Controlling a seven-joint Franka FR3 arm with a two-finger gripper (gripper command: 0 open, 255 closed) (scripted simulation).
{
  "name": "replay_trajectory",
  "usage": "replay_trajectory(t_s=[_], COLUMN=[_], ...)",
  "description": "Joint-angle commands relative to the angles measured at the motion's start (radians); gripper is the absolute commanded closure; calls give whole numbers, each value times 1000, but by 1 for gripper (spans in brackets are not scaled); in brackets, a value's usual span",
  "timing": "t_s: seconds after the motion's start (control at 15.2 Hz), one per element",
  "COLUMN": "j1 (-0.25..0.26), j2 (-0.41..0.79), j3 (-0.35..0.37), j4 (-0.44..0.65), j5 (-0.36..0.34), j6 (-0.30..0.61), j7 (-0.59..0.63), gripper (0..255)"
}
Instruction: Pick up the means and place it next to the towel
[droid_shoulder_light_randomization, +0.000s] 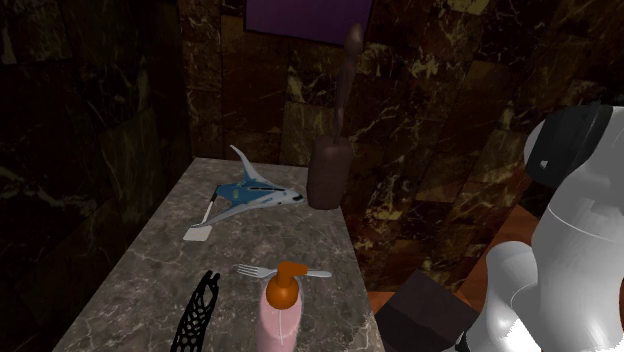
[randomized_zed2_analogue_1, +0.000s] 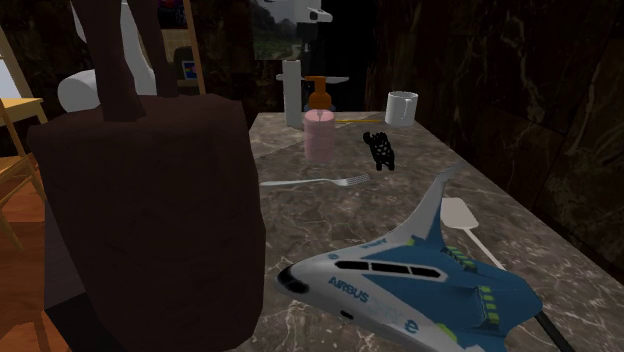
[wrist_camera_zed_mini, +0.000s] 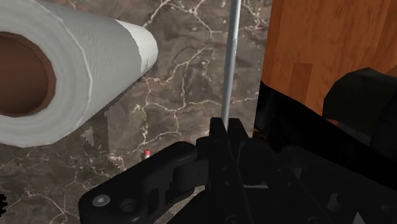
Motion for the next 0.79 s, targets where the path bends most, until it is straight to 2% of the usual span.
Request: replay_trajectory(t_s=[0.0, 0.73], j1=[4, 17], j2=[10, 61], j3=[-2, -17], j4=[-17, -118], j5=[-8, -55], j6=[24, 158], j7=[6, 35], gripper=[255, 255])
